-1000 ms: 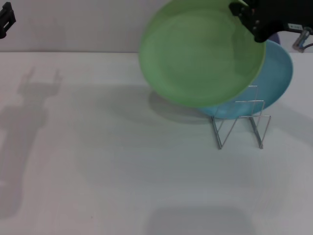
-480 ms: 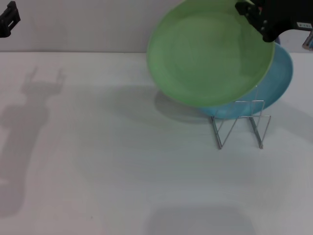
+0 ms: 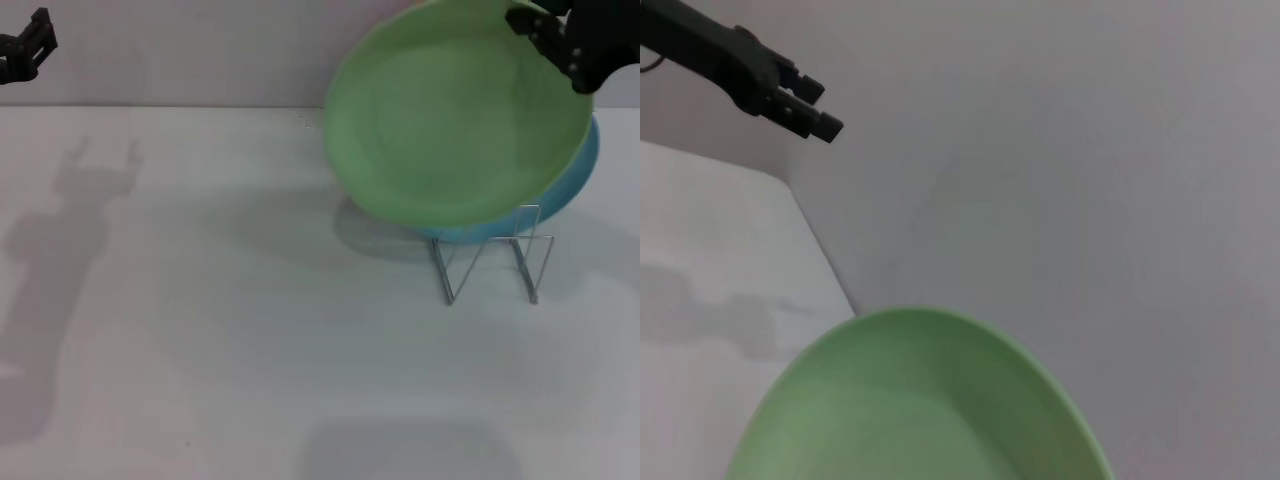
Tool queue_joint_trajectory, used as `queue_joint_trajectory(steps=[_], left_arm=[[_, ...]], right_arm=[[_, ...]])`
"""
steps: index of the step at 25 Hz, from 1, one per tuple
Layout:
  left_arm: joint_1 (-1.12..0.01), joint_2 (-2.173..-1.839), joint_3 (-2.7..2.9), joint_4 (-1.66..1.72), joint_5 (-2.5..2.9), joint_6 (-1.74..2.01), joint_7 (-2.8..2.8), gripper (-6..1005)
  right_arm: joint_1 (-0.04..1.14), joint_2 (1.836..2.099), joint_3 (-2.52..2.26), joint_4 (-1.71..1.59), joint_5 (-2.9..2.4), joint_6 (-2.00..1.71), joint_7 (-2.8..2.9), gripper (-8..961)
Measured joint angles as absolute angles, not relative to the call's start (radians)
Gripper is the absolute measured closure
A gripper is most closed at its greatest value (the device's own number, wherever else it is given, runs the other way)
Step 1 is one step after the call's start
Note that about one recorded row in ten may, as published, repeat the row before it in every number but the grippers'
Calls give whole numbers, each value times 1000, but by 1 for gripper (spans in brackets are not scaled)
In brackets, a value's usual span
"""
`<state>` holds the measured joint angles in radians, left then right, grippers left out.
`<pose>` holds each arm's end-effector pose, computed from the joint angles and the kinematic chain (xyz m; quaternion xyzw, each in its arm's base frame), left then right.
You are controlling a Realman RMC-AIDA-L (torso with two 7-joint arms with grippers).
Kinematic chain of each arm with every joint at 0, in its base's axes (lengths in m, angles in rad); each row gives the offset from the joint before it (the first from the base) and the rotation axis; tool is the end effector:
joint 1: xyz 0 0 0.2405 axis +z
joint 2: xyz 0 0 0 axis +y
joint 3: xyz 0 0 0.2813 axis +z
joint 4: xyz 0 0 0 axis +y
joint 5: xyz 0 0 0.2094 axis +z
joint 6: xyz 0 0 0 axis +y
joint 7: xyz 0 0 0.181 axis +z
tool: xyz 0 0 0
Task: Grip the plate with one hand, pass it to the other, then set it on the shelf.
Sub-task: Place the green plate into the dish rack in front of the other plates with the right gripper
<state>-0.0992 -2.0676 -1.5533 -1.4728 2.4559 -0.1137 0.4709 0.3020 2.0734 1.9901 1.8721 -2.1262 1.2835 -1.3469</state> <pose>-0.2457 0.4119 0.0634 -0.7139 -0.2711 -0.2155 0.6086 0.1406 0.3708 0.0806 -0.9180 -0.0667 0.0496 0.3878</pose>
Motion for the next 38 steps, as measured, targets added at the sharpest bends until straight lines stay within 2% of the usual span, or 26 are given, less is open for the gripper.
queue_joint_trajectory(steps=[38], left_arm=[[-143,-2068,-1512,-1437,2431,-112,471,297]], right_arm=[[231,2076,2014,1905,-2146,1325,-1530,902]])
